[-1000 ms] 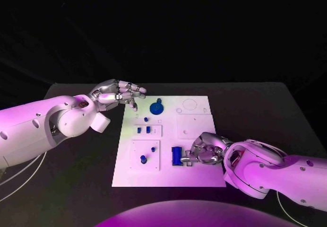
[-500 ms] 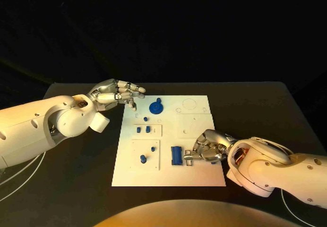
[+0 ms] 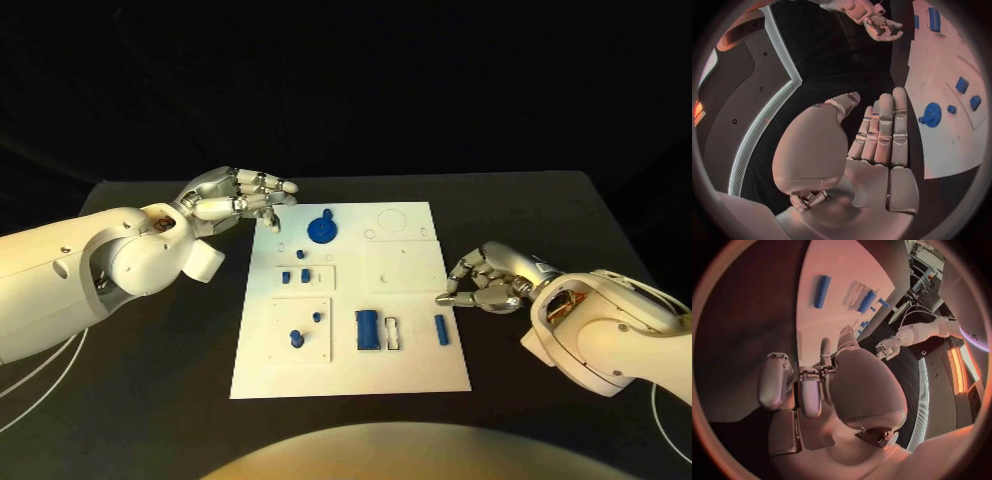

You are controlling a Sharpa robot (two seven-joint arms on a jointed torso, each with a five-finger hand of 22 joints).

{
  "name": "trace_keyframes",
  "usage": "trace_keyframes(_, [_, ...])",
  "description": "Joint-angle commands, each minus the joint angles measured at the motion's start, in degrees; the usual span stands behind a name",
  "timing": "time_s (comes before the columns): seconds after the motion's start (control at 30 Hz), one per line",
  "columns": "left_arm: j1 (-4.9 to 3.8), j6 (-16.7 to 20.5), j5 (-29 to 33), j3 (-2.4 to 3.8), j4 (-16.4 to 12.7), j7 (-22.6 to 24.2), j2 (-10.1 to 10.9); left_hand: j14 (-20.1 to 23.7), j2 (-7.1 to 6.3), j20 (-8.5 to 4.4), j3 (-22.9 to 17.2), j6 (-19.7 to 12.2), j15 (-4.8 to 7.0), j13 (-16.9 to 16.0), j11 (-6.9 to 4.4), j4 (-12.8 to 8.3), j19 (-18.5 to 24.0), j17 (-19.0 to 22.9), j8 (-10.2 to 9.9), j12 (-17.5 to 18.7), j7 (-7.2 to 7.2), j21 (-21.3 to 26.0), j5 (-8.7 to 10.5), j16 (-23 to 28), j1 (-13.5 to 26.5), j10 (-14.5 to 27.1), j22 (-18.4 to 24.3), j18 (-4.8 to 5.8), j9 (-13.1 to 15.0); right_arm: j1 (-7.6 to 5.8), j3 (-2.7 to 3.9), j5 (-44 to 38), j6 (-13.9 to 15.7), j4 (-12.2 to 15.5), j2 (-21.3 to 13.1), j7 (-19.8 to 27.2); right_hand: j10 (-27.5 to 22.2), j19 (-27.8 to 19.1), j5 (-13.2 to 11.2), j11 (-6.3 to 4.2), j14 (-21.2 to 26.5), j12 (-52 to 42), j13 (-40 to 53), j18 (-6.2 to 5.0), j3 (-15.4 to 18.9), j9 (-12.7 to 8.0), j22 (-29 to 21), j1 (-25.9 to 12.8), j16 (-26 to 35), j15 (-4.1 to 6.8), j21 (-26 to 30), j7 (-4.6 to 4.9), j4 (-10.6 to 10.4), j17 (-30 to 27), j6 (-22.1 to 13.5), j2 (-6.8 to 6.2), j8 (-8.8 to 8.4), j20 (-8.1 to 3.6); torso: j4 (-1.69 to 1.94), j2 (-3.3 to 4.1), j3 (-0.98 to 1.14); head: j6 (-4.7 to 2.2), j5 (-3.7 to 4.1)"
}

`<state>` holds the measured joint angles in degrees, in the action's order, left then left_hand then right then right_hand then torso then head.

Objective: Assemble the parts on the task board

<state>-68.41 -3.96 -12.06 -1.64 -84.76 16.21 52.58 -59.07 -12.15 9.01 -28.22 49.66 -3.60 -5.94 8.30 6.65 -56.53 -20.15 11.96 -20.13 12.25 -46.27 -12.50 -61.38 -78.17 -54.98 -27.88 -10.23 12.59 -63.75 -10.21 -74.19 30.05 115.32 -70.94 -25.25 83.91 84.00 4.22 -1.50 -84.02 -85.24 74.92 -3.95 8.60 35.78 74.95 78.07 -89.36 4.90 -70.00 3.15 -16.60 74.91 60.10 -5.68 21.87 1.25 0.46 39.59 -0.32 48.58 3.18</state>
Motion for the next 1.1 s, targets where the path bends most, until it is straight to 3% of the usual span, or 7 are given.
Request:
trace_keyframes(0.03, [0.21, 1.0, 0.6, -0.01, -0.2, 1.8, -0.1, 0.3, 0.09, -0.05, 0.2, -0.4, -0.14, -0.1, -0.05, 0.0, -0.2, 0.0, 0.0, -0.4, -0.03, 0.4, -0.05, -0.2, 0.2, 0.2, 0.1, -0.35, 0.0, 0.8, -0.2, -5.1, 0.7, 0.0, -0.6, 1.1, 4.1, 0.5, -0.1, 0.51, -5.3, 0.5, 11.9, 0.39, 0.3, -0.2, 10.3, 0.9, 0.4, -0.46, 0.4, 0.11, 0.1, 11.7, -0.3, 0.1, -0.38, 0.53, -0.23, -0.06, -0.01, 0.04, 0.33])
trace_keyframes(0.2, [0.46, 0.9, 0.7, -0.03, -0.2, 1.8, -0.1, 0.3, 0.09, -0.05, 0.2, -0.4, -0.14, -0.1, -0.05, 0.0, -0.2, 0.0, 0.0, -0.4, -0.03, 0.4, -0.05, -0.2, 0.2, 0.2, 0.1, -0.35, 0.0, 2.81, -0.4, -7.4, -0.3, -0.3, -0.8, -0.1, 4.0, 0.5, -0.1, 0.53, -5.3, 0.8, 11.7, 0.37, 0.4, -0.2, 10.2, 1.1, 0.4, -0.48, 0.5, 0.13, 0.1, 11.6, -0.2, 0.18, -0.5, 0.56, -0.36, -0.11, 0.01, -0.06, 0.29])
trace_keyframes(0.4, [0.57, 0.7, 0.7, -0.03, -0.2, 1.6, -0.1, 0.3, 0.1, -0.06, 0.3, -0.3, -0.13, -0.1, -0.06, 0.0, -0.3, 0.0, 0.0, -0.5, -0.04, 0.4, -0.04, -0.2, 0.2, 0.1, 0.1, -0.35, 0.0, 4.22, -0.51, -8.4, -1.0, -0.8, -0.1, -1.3, 4.1, 0.6, -0.1, 0.54, -5.3, 0.7, 11.8, 0.42, 0.8, -0.4, 10.3, 0.6, 0.4, -0.51, 0.2, 0.12, -0.2, 11.8, 0.3, 0.33, -0.66, 0.62, -0.13, -0.08, -0.05, -0.16, 0.41])
trace_keyframes(0.87, [0.62, 0.3, 0.7, -0.04, -0.4, 1.2, 0.1, 0.3, 0.1, -0.06, 0.3, -0.3, -0.13, -0.1, -0.06, 0.0, -0.3, 0.0, 0.0, -0.5, -0.04, 0.4, -0.04, -0.2, 0.2, 0.1, 0.1, -0.35, 0.0, 6.01, -0.57, -9.1, -1.9, -2.2, 3.1, -3.4, 4.2, 0.6, -0.1, 0.41, -5.3, 0.6, 11.9, 0.42, 1.5, -0.7, 10.3, -0.9, 0.4, -0.43, 0.1, -0.06, -0.2, 11.9, 1.3, 0.54, -0.96, 0.63, -0.09, -0.01, -0.03, 0.07, 0.05])
trace_keyframes(1.1, [0.62, 0.0, 0.7, -0.04, -0.4, 0.9, 0.2, 0.3, 0.08, -0.06, 0.4, -0.3, -0.13, -0.1, -0.06, 0.1, -0.3, 0.0, 0.0, -0.5, -0.04, 0.5, -0.03, -0.2, 0.3, 0.1, 0.2, -0.35, 0.0, 6.75, -0.58, -10.5, -4.1, -3.2, 4.0, -4.5, 4.3, 0.7, -0.1, 0.33, -5.3, 0.3, 12.0, 0.44, 1.5, -0.8, 10.4, -1.2, 0.3, -0.39, 0.0, -0.18, -0.2, 11.9, 1.7, 0.68, -0.93, 0.61, -0.13, -0.03, -0.07, 0.25, -0.18])
